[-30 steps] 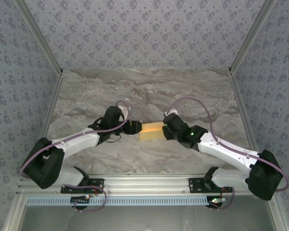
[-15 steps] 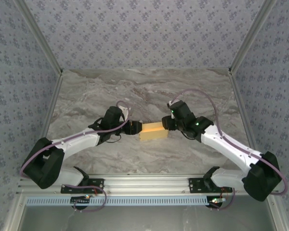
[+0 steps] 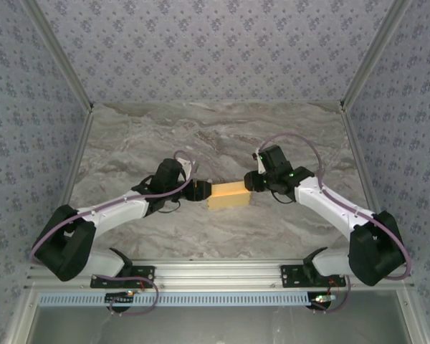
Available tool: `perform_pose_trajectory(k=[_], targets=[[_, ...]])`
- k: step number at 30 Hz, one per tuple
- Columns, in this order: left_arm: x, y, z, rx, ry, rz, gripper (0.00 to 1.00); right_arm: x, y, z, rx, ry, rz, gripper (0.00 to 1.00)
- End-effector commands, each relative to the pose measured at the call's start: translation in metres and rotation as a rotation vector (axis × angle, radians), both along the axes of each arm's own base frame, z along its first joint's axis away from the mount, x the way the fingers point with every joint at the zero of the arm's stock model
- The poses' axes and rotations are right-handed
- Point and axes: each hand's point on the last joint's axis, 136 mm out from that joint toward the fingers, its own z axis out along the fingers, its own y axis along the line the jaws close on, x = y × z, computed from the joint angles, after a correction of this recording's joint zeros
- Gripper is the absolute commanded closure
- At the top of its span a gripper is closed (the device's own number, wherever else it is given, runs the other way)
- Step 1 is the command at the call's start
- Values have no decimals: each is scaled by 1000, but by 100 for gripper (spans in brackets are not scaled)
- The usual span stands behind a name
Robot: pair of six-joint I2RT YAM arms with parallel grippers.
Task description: Fold the paper box
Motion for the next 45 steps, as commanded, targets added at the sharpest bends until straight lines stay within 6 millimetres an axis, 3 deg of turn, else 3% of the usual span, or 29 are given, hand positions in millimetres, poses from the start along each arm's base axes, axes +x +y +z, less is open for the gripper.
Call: perform_pose_trajectory(k=[1, 11, 18, 25, 33, 38, 45], targets=[[-9, 6, -18, 57, 31, -8, 38, -17, -5, -22, 2, 70, 3, 58], [-12, 10, -29, 55, 49, 9, 38, -36, -12, -51, 41, 130, -23, 64], [-16, 7, -33, 30, 64, 13, 46, -46, -17, -65, 45, 152, -36, 67], [-5, -2, -9, -12, 14, 16, 46, -28, -2, -26, 114, 59, -14, 67], [13, -7, 31, -54, -76, 53, 33, -10, 9, 21, 154, -36, 9, 56], [13, 0, 42, -57, -108, 80, 29, -13, 7, 22, 148, -33, 21, 51], [-2, 2, 22, -64, 2, 74, 29, -15, 6, 11, 150, 17, 34, 47]])
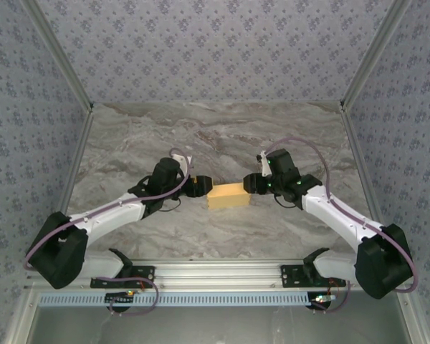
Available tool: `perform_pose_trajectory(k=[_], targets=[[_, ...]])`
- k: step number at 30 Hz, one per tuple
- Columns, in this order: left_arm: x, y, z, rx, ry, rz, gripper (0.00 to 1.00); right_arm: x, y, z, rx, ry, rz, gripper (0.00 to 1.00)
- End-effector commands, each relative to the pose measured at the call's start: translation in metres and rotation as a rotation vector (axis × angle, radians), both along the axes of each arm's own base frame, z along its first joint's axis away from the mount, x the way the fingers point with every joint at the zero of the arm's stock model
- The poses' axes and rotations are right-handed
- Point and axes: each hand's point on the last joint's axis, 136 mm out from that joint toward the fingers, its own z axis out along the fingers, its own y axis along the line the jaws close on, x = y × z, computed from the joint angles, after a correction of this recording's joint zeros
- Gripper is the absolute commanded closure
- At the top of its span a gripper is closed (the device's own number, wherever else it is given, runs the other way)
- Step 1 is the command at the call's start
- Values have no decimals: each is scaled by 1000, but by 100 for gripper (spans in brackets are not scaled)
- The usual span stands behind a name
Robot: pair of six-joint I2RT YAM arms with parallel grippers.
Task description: Fold the paper box
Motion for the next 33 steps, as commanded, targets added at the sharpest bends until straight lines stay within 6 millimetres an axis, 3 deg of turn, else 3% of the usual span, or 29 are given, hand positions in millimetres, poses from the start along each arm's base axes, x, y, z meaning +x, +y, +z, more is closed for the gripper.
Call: perform_pose_trajectory(k=[1, 8, 20, 26, 33], targets=[[-13, -1, -9, -18, 77, -10, 30, -3, 3, -2, 10, 36, 34, 47], [-29, -9, -19, -40, 146, -48, 38, -6, 10, -14, 37, 78, 58, 48], [-29, -29, -19, -60, 167, -90, 52, -5, 23, -14, 78, 94, 82, 59], [-14, -37, -5, -64, 107, -81, 54, 5, 23, -5, 72, 47, 75, 63], [17, -47, 9, 0, 7, -79, 54, 31, 24, 8, 63, -37, 66, 68]])
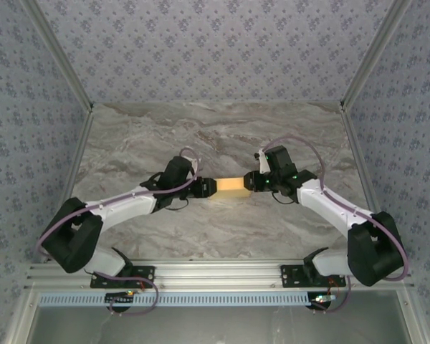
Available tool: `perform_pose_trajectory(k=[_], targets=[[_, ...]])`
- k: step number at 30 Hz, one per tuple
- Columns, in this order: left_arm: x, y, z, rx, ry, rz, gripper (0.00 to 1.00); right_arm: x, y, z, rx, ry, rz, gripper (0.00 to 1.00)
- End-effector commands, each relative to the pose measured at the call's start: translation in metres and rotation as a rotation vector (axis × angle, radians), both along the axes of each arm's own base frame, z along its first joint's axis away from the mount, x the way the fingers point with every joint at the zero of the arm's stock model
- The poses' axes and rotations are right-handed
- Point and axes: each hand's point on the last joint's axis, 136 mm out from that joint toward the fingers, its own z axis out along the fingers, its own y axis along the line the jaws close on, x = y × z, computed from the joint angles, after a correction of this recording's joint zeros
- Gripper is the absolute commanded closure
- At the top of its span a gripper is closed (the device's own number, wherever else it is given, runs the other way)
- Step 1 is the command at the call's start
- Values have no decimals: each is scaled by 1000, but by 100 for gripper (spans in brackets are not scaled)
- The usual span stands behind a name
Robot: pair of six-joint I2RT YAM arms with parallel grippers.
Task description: Fold the paper box
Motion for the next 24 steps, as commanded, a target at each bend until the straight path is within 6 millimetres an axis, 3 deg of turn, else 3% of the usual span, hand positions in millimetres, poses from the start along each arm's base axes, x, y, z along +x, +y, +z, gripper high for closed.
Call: perform_pose_trajectory(k=[1, 6, 10, 17, 24], targets=[[23, -22, 31, -23, -123, -53, 54, 21, 15, 20, 30, -85, 44, 69], [51, -31, 22, 11, -135, -56, 54, 45, 14, 17, -6, -131, 38, 71], [63, -35, 16, 39, -153, -59, 54, 57, 11, 13, -40, -159, 31, 71], [65, -35, -4, 67, -142, -66, 52, 58, 5, -9, -84, -163, 23, 71], [63, -32, -29, 100, -114, -69, 49, 46, -1, -41, -123, -125, 17, 70]])
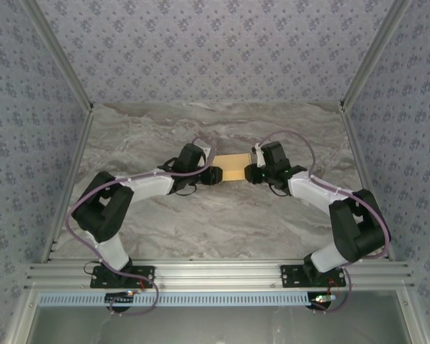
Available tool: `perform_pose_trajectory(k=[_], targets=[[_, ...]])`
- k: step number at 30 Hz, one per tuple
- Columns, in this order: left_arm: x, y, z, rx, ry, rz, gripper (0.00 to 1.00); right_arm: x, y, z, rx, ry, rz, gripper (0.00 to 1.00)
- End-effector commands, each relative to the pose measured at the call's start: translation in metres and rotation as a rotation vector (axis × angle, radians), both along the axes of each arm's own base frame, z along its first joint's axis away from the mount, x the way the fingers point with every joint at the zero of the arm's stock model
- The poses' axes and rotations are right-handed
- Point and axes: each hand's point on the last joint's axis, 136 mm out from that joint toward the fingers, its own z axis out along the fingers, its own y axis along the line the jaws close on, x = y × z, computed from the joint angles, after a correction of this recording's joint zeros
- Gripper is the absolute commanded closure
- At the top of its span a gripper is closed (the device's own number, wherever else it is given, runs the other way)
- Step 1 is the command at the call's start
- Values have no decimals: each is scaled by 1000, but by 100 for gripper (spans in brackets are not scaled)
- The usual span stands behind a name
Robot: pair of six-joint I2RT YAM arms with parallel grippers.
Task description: Fold the paper box
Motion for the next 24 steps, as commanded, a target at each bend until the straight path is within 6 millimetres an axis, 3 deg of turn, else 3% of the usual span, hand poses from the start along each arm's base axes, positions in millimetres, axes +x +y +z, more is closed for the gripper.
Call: perform_pose_trajectory(k=[1, 7, 11, 17, 24], targets=[[-4, -17, 4, -41, -29, -66, 49, -6, 9, -13, -3, 4, 35, 69], [-8, -12, 0, -24, -22, -64, 40, -13, -9, -23, -81, 41, -16, 58], [-9, -4, 11, -17, -50, -51, 33, -13, -12, -1, -89, 5, -36, 50], [-6, 11, 32, -19, -92, -20, 32, -9, -20, 24, -116, -52, -70, 45], [0, 67, 65, 95, -237, 94, 29, -14, -56, 60, -218, -168, -181, 36]])
